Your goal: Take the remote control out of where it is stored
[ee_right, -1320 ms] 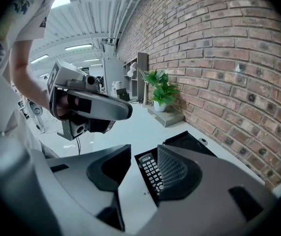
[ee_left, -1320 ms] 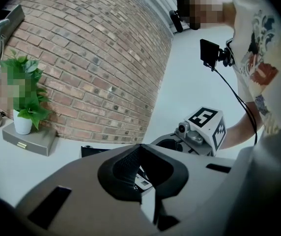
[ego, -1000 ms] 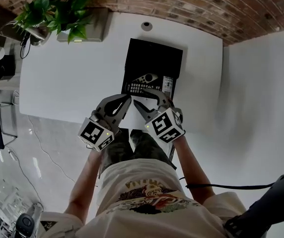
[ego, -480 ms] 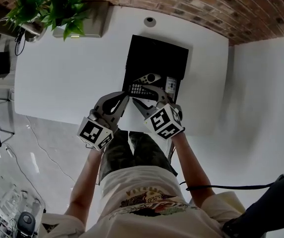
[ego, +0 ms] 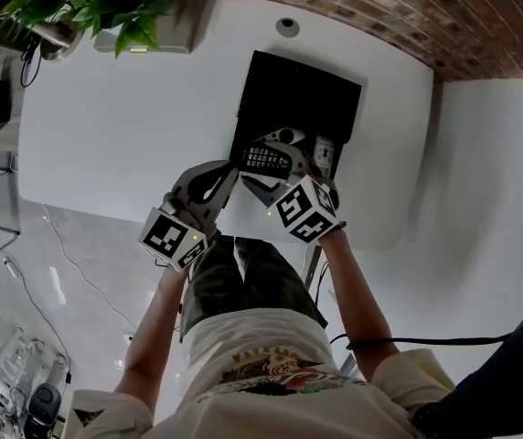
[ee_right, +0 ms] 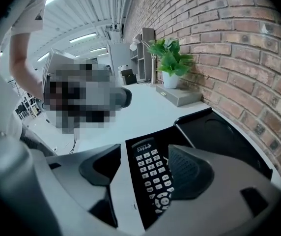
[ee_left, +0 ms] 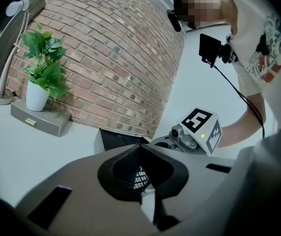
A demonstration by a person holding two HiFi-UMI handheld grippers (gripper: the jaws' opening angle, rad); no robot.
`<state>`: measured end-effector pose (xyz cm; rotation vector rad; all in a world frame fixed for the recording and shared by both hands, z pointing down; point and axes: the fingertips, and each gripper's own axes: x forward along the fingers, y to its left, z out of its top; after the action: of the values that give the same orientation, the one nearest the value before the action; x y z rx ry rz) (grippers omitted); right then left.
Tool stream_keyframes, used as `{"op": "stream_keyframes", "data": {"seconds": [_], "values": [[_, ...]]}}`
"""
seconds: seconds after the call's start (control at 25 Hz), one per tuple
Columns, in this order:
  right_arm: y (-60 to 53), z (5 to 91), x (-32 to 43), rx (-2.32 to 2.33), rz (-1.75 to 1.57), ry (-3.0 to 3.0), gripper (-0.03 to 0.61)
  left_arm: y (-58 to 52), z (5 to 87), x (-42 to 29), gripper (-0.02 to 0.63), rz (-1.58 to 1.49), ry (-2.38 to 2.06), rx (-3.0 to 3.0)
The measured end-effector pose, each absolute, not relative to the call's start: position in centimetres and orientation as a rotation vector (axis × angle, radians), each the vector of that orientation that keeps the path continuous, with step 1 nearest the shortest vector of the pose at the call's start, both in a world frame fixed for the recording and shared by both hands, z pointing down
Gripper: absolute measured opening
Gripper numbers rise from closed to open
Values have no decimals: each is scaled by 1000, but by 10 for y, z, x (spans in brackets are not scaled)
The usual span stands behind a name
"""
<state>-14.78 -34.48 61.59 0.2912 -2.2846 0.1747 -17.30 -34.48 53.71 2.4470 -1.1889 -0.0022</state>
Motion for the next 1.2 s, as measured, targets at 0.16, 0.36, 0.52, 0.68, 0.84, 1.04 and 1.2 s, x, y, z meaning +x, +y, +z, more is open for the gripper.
{"op": "stream_keyframes", "data": {"seconds": [0.16, 0.36, 0.52, 0.68, 0.84, 1.04, 1.2], "values": [[-341, 628, -151, 206, 159, -2243, 308, -343, 541, -175, 3, -4, -1179, 2434], [-346, 636, -152, 190, 159, -2208, 310, -339, 548, -177, 3, -7, -1169, 2418], [-349, 644, -152, 173, 157, -2183, 311, -337, 554, -178, 3, -12, -1173, 2398], [-350, 651, -154, 151, 156, -2163, 310, -338, 558, -179, 3, -8, -1171, 2399], [-348, 657, -158, 143, 192, -2163, 310, -339, 562, -183, 3, -1, -1166, 2395], [-347, 664, -158, 122, 217, -2165, 310, -340, 564, -182, 3, -3, -1145, 2389], [-346, 663, -159, 114, 203, -2180, 310, -339, 565, -182, 3, -7, -1127, 2381]]}}
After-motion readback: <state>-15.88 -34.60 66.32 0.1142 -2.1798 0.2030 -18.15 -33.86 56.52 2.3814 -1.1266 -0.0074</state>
